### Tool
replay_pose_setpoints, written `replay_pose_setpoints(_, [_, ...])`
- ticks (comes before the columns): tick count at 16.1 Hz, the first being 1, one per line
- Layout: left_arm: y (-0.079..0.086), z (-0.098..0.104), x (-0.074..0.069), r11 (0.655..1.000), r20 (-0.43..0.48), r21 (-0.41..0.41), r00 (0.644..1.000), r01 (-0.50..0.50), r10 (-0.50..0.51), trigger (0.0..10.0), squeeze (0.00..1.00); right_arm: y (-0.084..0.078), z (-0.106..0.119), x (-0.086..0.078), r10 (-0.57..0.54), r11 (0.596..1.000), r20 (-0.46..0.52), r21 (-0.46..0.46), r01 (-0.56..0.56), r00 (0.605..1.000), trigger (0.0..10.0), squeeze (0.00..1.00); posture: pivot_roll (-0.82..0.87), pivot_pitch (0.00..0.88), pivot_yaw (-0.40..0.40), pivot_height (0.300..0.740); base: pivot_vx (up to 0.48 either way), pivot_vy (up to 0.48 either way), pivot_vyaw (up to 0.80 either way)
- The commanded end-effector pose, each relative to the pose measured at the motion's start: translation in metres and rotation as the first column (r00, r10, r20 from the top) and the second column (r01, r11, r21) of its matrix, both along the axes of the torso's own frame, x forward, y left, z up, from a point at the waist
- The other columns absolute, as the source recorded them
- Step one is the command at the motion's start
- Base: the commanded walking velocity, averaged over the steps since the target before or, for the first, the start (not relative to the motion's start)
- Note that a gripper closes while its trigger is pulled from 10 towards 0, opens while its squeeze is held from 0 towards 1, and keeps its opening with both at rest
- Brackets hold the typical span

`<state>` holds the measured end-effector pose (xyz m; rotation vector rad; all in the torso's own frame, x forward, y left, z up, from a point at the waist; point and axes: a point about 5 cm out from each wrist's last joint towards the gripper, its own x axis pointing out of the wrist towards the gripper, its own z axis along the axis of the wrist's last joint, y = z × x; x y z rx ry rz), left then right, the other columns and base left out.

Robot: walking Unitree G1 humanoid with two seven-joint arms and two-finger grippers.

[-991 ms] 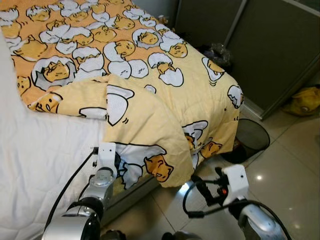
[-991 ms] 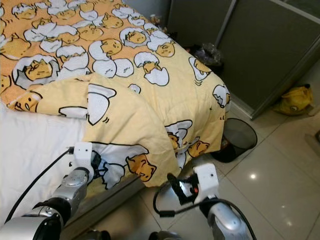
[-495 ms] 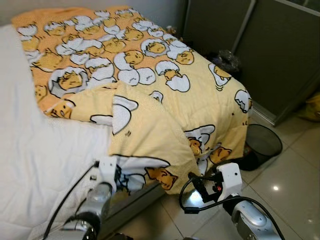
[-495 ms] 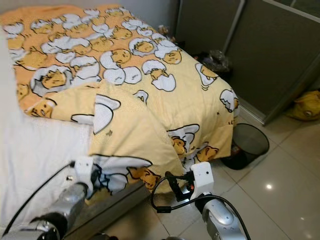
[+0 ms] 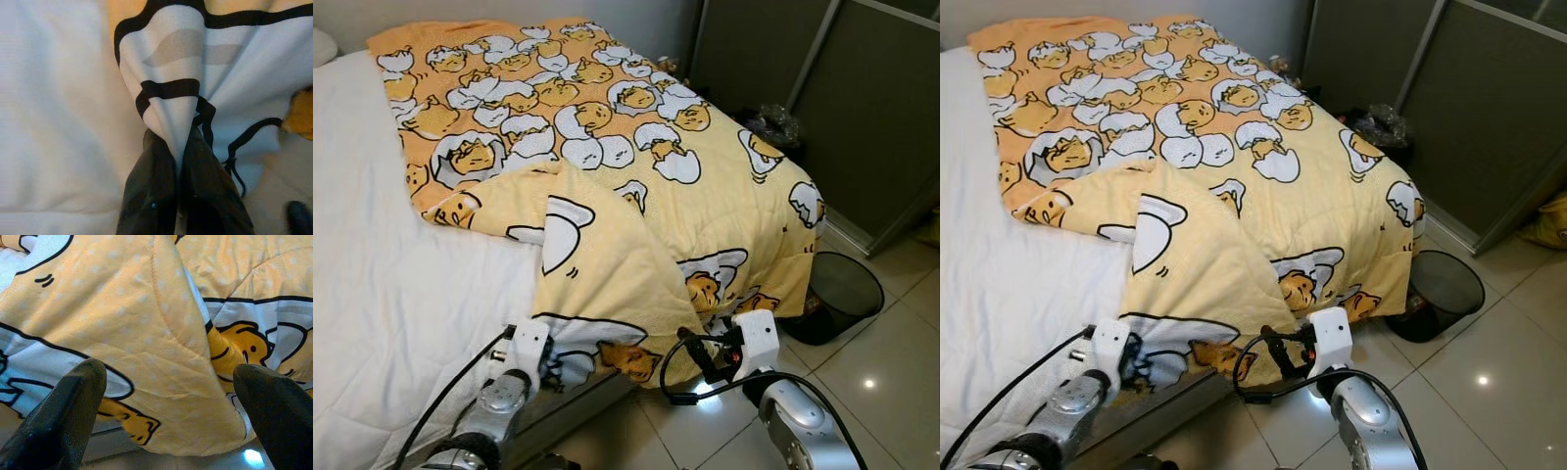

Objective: Clean up the room

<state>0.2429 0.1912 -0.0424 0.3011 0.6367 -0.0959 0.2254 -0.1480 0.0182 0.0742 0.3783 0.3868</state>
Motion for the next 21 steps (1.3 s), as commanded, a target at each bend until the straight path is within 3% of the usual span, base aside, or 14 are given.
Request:
replay_pose_setpoints(1, [0.003, 0.003, 0.002, 1.000, 0.020, 0.026, 1.000, 0.004, -0.004, 10.0, 0.00, -0.003, 0.002, 0.004, -0.003, 1.000, 0.017, -0.009, 0.003, 1.000, 10.0, 0.00, -0.05, 0.000, -0.004, 0.740, 0.000, 0.000, 0.00])
replay_pose_setpoints(4, [0.007, 0.004, 0.003, 0.997, 0.023, -0.068, 0.999, -0.023, 0.025, 10.0, 0.00, 0.000, 0.002, 0.009, 0.006, 1.000, 0.029, -0.004, -0.006, 1.000, 10.0, 0.00, -0.03, 0.000, -0.011, 0.740, -0.480, 0.000, 0.00])
replay_pose_setpoints(7, [-0.004, 0.001, -0.001, 0.997, 0.028, -0.072, 0.999, 0.029, -0.027, 10.0, 0.00, 0.002, 0.001, 0.012, 0.016, 1.000, 0.030, -0.003, -0.016, 0.999, 10.0, 0.00, -0.03, 0.000, -0.015, 0.740, -0.320, 0.000, 0.00])
replay_pose_setpoints(8, [-0.029, -0.006, -0.008, 0.977, -0.015, -0.081, 0.980, 0.197, -0.199, 10.0, 0.00, 0.002, 0.001, 0.013, 0.024, 1.000, 0.030, -0.004, -0.024, 0.999, 10.0, 0.00, -0.03, 0.000, -0.021, 0.740, 0.000, 0.000, 0.00])
replay_pose_setpoints(10, [-0.046, -0.010, -0.014, 0.951, -0.057, -0.124, 0.955, 0.283, -0.292, 10.0, 0.00, 0.003, 0.001, 0.015, 0.039, 0.999, 0.030, -0.012, -0.039, 0.999, 10.0, 0.00, -0.03, 0.000, -0.027, 0.740, 0.000, 0.000, 0.00])
replay_pose_setpoints(12, [-0.067, -0.012, -0.019, 0.898, -0.080, -0.195, 0.906, 0.394, -0.415, 10.0, 0.00, 0.004, 0.002, 0.018, 0.047, 0.999, 0.035, -0.015, -0.047, 0.998, 10.0, 0.00, -0.03, 0.000, -0.033, 0.740, 0.000, 0.000, 0.00])
replay_pose_setpoints(16, [-0.092, -0.019, -0.031, 0.805, -0.172, -0.296, 0.800, 0.514, -0.574, 10.0, 0.00, 0.005, 0.003, 0.023, 0.069, 0.997, 0.040, -0.022, -0.068, 0.997, 10.0, 0.00, -0.03, 0.000, -0.036, 0.740, 0.000, 0.000, 0.00])
replay_pose_setpoints(18, [-0.092, -0.021, -0.035, 0.795, -0.191, -0.294, 0.782, 0.531, -0.593, 10.0, 0.00, 0.005, 0.003, 0.023, 0.071, 0.997, 0.043, -0.024, -0.070, 0.997, 10.0, 0.00, -0.03, 0.000, -0.035, 0.740, 0.000, 0.000, 0.00])
replay_pose_setpoints(21, [-0.089, -0.032, -0.057, 0.748, -0.301, -0.409, 0.697, 0.523, -0.651, 10.0, 0.00, 0.005, 0.000, 0.020, 0.078, 0.997, 0.034, -0.025, -0.077, 0.996, 10.0, 0.00, -0.03, 0.000, -0.035, 0.740, 0.000, 0.000, 0.00])
